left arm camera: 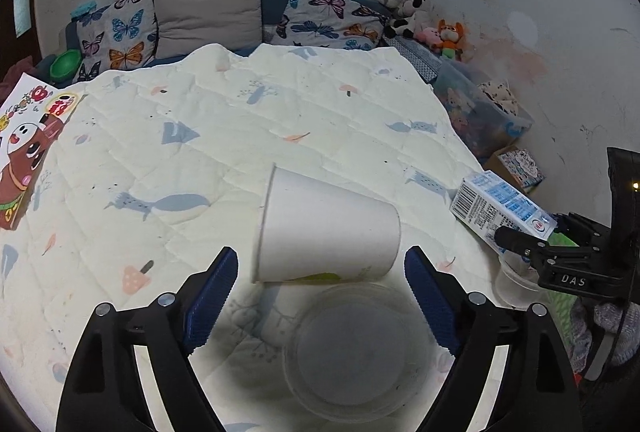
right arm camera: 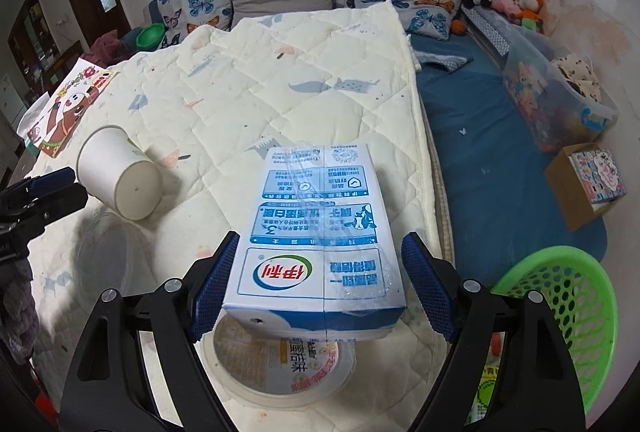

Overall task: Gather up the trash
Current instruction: 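Grasp the white-and-blue milk carton with the right tool, then drop the milk carton into the basket with the right tool while the left grasps the paper cup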

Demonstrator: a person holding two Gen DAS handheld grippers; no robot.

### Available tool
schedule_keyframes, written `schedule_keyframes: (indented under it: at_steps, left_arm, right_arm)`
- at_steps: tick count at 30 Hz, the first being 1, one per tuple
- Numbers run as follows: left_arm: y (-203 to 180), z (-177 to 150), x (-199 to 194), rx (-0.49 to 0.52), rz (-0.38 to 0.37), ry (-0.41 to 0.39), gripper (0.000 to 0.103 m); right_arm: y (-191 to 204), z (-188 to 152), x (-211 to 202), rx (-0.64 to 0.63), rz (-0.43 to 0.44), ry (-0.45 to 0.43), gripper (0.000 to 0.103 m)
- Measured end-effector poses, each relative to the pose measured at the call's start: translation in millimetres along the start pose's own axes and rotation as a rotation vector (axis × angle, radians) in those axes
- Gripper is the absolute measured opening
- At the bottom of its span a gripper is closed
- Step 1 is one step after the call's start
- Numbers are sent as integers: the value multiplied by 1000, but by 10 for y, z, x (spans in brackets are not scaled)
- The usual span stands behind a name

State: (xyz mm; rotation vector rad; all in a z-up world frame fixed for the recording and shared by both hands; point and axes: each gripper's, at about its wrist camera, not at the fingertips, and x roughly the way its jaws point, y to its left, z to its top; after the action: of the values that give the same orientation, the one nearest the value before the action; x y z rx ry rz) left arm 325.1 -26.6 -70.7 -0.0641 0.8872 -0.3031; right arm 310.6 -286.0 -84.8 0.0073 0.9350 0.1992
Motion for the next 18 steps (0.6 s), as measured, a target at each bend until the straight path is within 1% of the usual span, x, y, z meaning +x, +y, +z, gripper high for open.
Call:
schedule_keyframes:
  at_steps: [1,4,6,7,10,13,14,15,16,18]
  left_arm:
    - [-28,-1,24,5,4,1,87]
    - [-116,-8,54,47,41,-16,89]
    - [-169,-16,83,70,45,-15,92]
    - [-184,-16,99,77,54,-12,92]
    - [-231,-8,164,98,89,-11,92]
    - [-224,1,233,90,107,1,92]
    - [-225,4,243,90,116,-2,91]
    - [-225,6,247,89,119,-6,85]
    - [-227,5,250,89,127,-9,82]
    - [-220,7,243,86,129,-13,82]
  right_arm:
    - [-3,-7,9,-2,-3,1,77]
    - [-21,-16,27,1,3,4,73]
    - [-39,-20,39,4,5,7,70]
    - [-42,-20,44,7,8,7,65]
    - [-46,-21,45,9,13,5,64]
    - [-38,-20,25,8,15,-5,64]
    - [-41,-18,5,9,17,-13,64]
    - [-38,-19,-14,10,20,-19,64]
    - [-39,-19,-36,11,23,-25,64]
    - [-36,-18,-78,10,25,-37,64]
